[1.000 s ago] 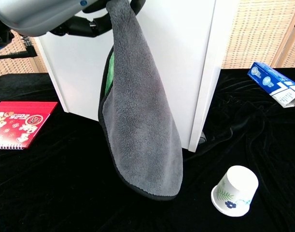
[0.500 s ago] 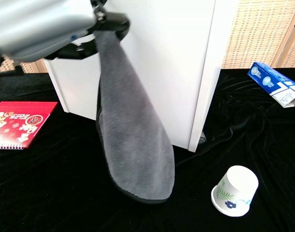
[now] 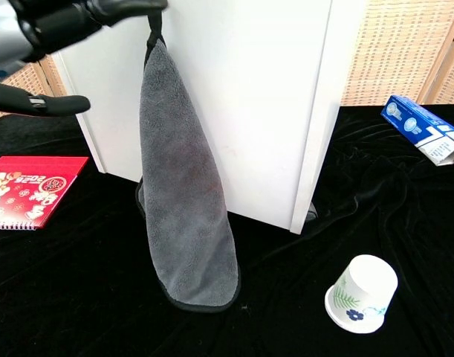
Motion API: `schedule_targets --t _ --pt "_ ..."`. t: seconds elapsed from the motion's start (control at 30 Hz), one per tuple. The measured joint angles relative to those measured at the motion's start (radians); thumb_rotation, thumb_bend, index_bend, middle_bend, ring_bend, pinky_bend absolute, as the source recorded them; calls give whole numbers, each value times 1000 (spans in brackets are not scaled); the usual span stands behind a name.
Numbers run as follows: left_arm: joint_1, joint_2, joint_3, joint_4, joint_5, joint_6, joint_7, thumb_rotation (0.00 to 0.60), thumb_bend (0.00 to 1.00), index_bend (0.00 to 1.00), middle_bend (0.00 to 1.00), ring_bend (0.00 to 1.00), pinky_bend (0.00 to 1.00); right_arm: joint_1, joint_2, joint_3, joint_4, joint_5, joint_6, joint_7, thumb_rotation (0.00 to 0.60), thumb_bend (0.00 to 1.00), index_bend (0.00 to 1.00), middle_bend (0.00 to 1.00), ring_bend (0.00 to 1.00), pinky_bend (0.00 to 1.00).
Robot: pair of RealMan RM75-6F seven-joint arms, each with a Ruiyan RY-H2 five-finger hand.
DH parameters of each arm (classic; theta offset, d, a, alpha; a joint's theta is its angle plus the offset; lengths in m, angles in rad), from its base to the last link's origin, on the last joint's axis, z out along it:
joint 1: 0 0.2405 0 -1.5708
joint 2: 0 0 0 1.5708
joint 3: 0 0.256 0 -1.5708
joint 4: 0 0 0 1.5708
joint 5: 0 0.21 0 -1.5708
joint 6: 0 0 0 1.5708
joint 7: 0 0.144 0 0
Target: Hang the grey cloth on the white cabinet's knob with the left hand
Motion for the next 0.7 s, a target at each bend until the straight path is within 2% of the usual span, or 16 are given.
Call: schedule_targets --t 0.13,0.37,0.57,0.7 --pt "69 -3 18 -8 -35 57 -37 600 29 83 0 0 0 0 0 2 2 3 1 -3 600 170 33 0 0 50" --pt "295 -24 113 -71 -133 183 -135 600 29 103 0 0 0 1 -5 -1 3 0 -1 -27 600 170 33 0 0 49" --pt "418 4 181 -128 -290 186 -310 600 29 104 0 0 0 1 -11 -9 -3 -14 2 -63 600 170 33 0 0 48" --pt "476 33 191 -161 -415 162 -407 600 36 94 0 0 0 5 -18 -11 -3 -12 -10 -82 600 170 33 0 0 47"
